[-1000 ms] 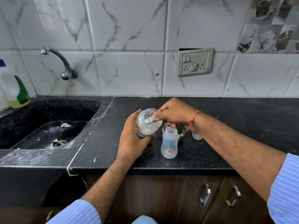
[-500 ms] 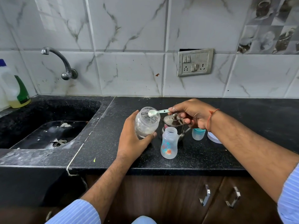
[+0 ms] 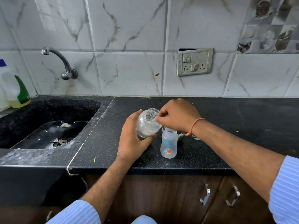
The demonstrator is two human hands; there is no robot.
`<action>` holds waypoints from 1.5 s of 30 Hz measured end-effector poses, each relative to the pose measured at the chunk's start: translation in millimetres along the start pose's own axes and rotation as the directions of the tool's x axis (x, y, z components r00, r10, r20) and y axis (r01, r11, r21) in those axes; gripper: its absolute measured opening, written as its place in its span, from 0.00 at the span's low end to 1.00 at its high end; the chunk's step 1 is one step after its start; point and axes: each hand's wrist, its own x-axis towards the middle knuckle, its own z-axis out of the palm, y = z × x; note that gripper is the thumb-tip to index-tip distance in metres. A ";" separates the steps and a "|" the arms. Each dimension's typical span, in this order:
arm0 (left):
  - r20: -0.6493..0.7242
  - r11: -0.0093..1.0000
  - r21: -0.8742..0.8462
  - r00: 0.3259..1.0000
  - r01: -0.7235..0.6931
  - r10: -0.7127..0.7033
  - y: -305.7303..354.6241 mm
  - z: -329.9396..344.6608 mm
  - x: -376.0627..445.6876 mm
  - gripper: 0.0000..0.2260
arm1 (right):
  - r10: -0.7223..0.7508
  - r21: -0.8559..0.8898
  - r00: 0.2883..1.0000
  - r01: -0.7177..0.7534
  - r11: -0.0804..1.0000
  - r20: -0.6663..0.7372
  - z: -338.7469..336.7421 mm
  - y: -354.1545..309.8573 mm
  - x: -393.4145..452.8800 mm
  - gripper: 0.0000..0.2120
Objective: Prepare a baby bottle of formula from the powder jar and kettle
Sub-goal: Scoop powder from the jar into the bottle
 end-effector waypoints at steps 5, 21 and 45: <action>0.019 0.995 0.017 0.995 -0.102 0.102 0.7 0.0 0.5 0.41 | -0.099 -0.281 0.995 0.097 0.955 0.006 12.4 -13.9 3.0 0.13; -0.002 0.998 0.016 0.998 -0.068 0.068 1.2 0.1 1.5 0.43 | 0.016 0.192 0.960 -0.073 0.979 0.279 2.7 -10.6 15.3 0.06; 0.034 0.986 -0.031 0.986 0.163 -0.161 -2.8 -1.2 2.6 0.45 | 0.334 0.656 0.874 -0.486 0.577 0.354 -5.3 40.3 9.3 0.08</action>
